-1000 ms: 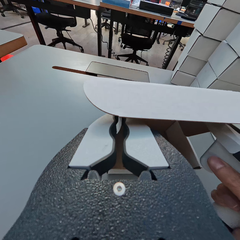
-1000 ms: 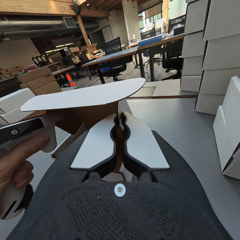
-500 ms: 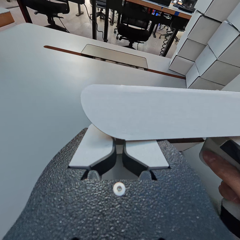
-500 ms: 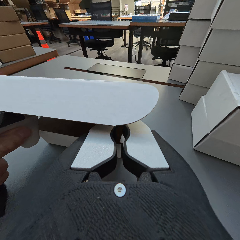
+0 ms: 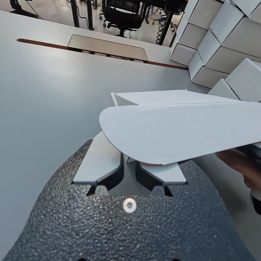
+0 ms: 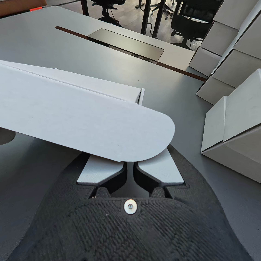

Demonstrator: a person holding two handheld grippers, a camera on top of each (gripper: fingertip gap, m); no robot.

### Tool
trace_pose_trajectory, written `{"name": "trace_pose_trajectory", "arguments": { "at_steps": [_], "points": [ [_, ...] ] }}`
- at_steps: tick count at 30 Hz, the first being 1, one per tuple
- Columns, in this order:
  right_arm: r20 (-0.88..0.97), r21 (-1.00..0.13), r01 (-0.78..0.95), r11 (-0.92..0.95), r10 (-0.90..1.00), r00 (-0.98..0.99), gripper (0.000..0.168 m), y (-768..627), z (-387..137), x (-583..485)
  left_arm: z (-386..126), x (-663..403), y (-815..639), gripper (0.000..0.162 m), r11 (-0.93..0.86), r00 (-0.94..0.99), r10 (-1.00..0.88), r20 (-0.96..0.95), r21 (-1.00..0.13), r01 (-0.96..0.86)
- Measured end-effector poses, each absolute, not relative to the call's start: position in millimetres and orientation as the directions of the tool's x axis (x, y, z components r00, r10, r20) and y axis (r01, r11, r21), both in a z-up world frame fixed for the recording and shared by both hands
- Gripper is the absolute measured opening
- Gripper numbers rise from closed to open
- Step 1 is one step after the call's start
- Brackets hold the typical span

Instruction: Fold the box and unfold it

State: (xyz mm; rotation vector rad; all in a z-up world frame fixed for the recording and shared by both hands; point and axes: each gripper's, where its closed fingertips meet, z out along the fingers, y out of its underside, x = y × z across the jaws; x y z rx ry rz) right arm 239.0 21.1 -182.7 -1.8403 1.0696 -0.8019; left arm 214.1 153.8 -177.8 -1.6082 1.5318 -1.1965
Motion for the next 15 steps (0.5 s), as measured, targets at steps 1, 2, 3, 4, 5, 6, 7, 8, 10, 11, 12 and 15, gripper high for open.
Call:
{"name": "trace_pose_trajectory", "arguments": {
  "at_steps": [1, 2, 3, 4, 5, 6, 7, 8, 10, 11, 12, 15],
  "points": [
    [0.124, -0.889, -0.351, -0.293, -0.894, 0.431, 0.003, 21.0, -182.8, 239.1, -178.1, 211.5, 152.8, 0.016, -0.116, -0.134, -0.972, 0.192, -0.891, -0.439],
    [0.130, -0.890, -0.345, -0.297, -0.892, 0.432, 0.003, 20.8, -182.9, 239.0, -178.6, 207.7, 153.5, 0.022, -0.096, -0.177, -0.965, 0.196, -0.885, -0.456],
    [0.128, -0.892, -0.342, -0.295, -0.891, 0.435, 0.003, 20.8, -182.9, 238.9, -176.3, 203.4, 156.4, 0.027, -0.080, -0.214, -0.957, 0.197, -0.885, -0.459],
    [0.123, -0.894, -0.340, -0.291, -0.890, 0.438, 0.003, 20.8, -182.8, 238.9, -172.7, 197.2, 160.2, 0.033, -0.058, -0.256, -0.947, 0.192, -0.890, -0.452],
    [0.120, -0.895, -0.340, -0.290, -0.889, 0.442, 0.003, 20.8, -182.8, 239.0, -170.0, 189.6, 164.0, 0.038, -0.026, -0.306, -0.934, 0.183, -0.892, -0.452],
    [0.120, -0.896, -0.337, -0.290, -0.888, 0.445, 0.003, 20.7, -182.7, 239.1, -168.4, 180.9, 168.8, 0.040, 0.006, -0.353, -0.919, 0.177, -0.888, -0.461],
    [0.119, -0.897, -0.335, -0.288, -0.887, 0.446, 0.003, 20.6, -182.7, 239.2, -166.2, 172.5, 175.3, 0.042, 0.033, -0.394, -0.902, 0.176, -0.882, -0.470],
    [0.116, -0.899, -0.332, -0.285, -0.887, 0.448, 0.003, 20.7, -182.6, 239.3, -162.8, 164.8, 182.8, 0.041, 0.052, -0.432, -0.883, 0.183, -0.877, -0.478],
    [0.110, -0.904, -0.326, -0.275, -0.888, 0.446, 0.003, 20.8, -182.4, 239.2, -144.8, 158.3, 201.1, 0.037, 0.019, -0.456, -0.859, 0.231, -0.877, -0.480],
    [0.108, -0.907, -0.323, -0.271, -0.890, 0.443, 0.003, 21.0, -182.4, 239.2, -127.6, 158.7, 205.5, 0.023, -0.034, -0.478, -0.832, 0.281, -0.887, -0.461],
    [0.111, -0.909, -0.318, -0.270, -0.891, 0.440, 0.003, 21.0, -182.3, 239.2, -107.0, 160.5, 205.1, 0.007, -0.099, -0.521, -0.783, 0.340, -0.895, -0.435],
    [0.121, -0.912, -0.306, -0.272, -0.892, 0.435, 0.003, 21.1, -182.3, 238.9, -70.5, 177.5, 194.0, 0.000, -0.207, -0.610, -0.600, 0.517, -0.837, -0.506]
  ]
}}
